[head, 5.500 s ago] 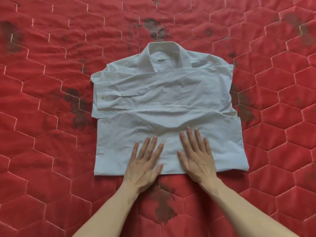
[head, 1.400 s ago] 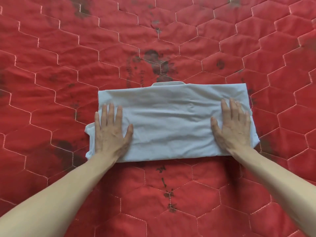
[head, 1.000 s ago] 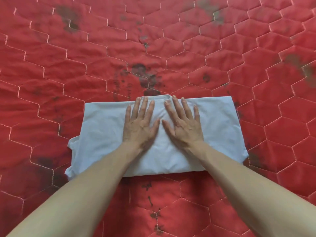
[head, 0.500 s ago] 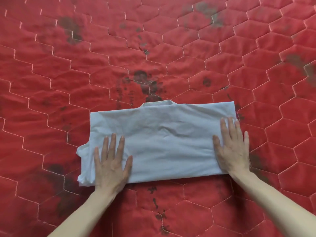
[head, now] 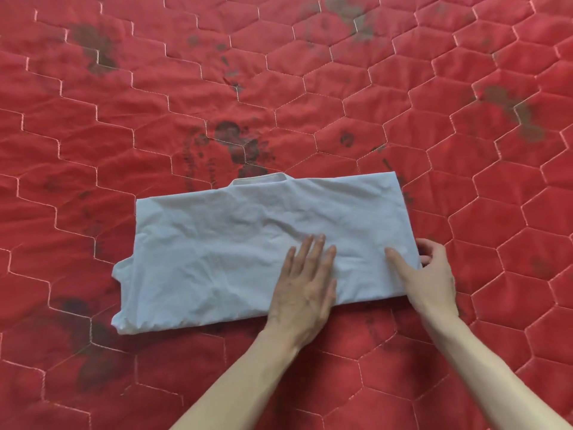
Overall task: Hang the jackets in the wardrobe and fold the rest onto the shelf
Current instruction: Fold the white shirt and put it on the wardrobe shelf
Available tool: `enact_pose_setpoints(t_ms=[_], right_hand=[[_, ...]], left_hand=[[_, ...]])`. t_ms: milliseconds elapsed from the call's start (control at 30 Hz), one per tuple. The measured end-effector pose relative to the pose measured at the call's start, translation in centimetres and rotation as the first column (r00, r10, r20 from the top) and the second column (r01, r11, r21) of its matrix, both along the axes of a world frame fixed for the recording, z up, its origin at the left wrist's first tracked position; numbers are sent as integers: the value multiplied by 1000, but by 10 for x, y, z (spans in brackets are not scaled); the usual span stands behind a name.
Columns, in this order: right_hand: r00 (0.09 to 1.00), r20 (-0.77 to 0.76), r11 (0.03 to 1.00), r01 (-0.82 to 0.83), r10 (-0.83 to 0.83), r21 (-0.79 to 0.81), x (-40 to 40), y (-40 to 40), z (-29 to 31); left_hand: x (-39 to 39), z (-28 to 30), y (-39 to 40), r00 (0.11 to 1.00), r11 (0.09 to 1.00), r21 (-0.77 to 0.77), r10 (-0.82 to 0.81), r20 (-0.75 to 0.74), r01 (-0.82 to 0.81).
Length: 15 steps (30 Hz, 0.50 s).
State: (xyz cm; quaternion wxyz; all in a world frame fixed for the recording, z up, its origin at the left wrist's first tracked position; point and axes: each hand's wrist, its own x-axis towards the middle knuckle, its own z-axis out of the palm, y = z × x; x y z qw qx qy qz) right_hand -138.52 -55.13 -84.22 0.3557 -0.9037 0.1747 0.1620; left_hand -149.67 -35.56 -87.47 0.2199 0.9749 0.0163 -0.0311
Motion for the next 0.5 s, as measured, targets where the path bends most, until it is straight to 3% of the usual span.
enact_pose_setpoints(t_ms=[100,200,300,333,400,467,500], right_hand=[[997,-78,979,12,4,201,11,-7,2],[996,-22,947,-72,83,314,10,-7,3],[999,-24,878,-13,29,479,5,-3,7],[997,-76,800,62,-20,596,4,-2,9],[959,-279,537,260,-47,802,1,0,12],[886,-455,352,456,-90,817,2,0,11],[856,-504,326,512,-115,794,2,2,9]], left_hand=[[16,-2,-28,991,996,24,-83,-109,86],[20,-2,-40,963,989,82,-98,-250,122],[27,12,-40,959,997,12,-68,-275,74],[31,19,-40,961,998,-68,-34,-274,16],[39,33,-40,960,958,-248,75,-269,-144],[47,42,-43,958,919,-314,172,-230,-240],[51,43,-45,959,919,-304,193,-207,-251]])
